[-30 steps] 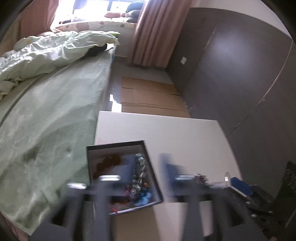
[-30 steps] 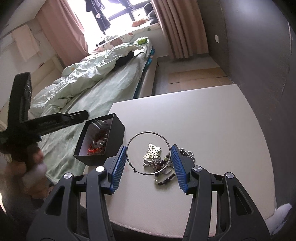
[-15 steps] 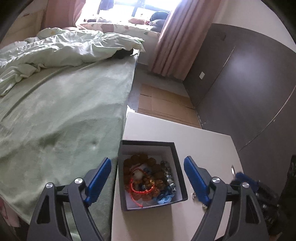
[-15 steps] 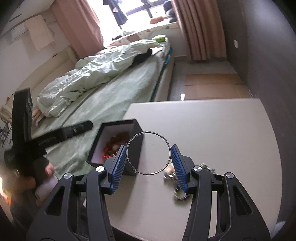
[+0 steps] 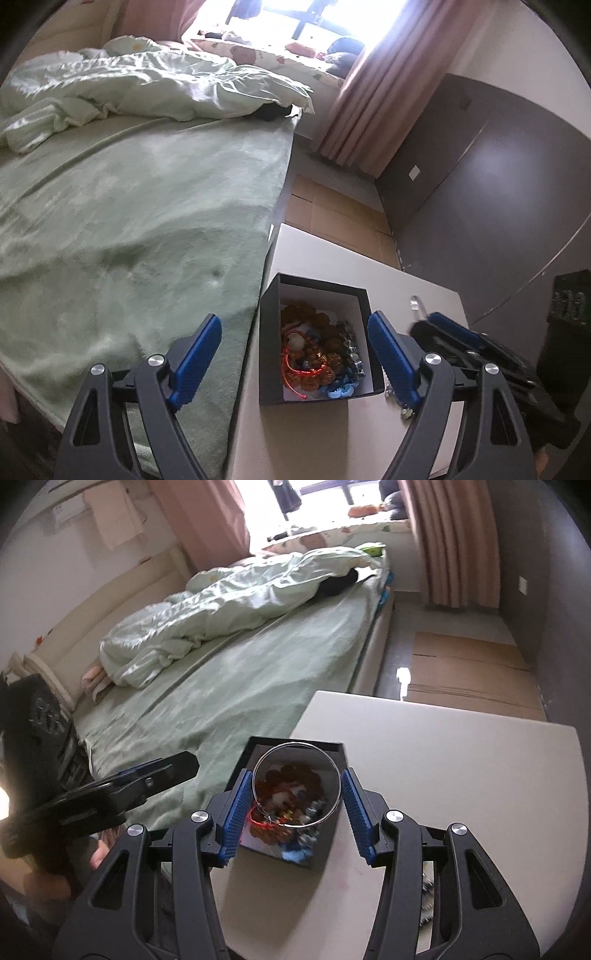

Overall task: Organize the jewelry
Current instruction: 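Carry the silver hoop with the right tool over the black box and release, then reach the left tool to the gold butterfly brooch on the table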

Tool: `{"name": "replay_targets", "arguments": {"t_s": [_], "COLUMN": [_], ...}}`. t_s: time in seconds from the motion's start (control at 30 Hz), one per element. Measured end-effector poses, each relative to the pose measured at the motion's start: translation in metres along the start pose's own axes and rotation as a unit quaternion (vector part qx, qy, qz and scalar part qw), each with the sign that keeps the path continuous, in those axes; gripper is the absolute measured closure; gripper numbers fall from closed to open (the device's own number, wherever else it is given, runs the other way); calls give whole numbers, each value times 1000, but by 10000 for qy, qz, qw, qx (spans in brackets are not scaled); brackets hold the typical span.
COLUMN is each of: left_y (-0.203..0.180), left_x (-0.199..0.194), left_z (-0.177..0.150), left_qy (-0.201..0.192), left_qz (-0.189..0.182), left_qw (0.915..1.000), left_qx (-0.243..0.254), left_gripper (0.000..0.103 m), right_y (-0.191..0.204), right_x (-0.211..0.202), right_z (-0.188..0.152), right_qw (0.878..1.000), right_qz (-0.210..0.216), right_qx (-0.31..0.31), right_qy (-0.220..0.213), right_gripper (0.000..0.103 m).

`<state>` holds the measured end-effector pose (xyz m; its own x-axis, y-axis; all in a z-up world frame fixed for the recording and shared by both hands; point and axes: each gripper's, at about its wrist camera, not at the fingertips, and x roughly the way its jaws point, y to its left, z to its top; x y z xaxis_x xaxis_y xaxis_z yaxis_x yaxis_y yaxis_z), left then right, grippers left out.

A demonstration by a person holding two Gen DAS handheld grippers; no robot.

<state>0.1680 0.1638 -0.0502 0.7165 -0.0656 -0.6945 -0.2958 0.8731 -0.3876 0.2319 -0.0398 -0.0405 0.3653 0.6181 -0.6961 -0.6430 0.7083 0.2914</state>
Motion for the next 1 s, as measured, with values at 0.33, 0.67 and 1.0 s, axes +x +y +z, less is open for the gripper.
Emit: {"name": "replay_targets", "arguments": {"t_s": [0.33,0.67,1.0], "left_y": [17,5,-44], "left_x": [-5,-1,4], "left_z": [7,4,-11], "left_qy": [-192,-110,-86], "left_qz": [-10,-144,-216], "left_qw": [9995,9998,9978], "left_qx": [-262,-123,615], "left_gripper": [9,9,9], "right_y": [2,-46,-88], "right_x": [31,-22,-72], "right_z": [9,3,-28], "right_qw": [9997,9972,9934], "right_qz": [103,-83,-432], "right_qx": [102,747,1064], "right_qy": [170,-24,47], "right_gripper": [11,10,11]}}
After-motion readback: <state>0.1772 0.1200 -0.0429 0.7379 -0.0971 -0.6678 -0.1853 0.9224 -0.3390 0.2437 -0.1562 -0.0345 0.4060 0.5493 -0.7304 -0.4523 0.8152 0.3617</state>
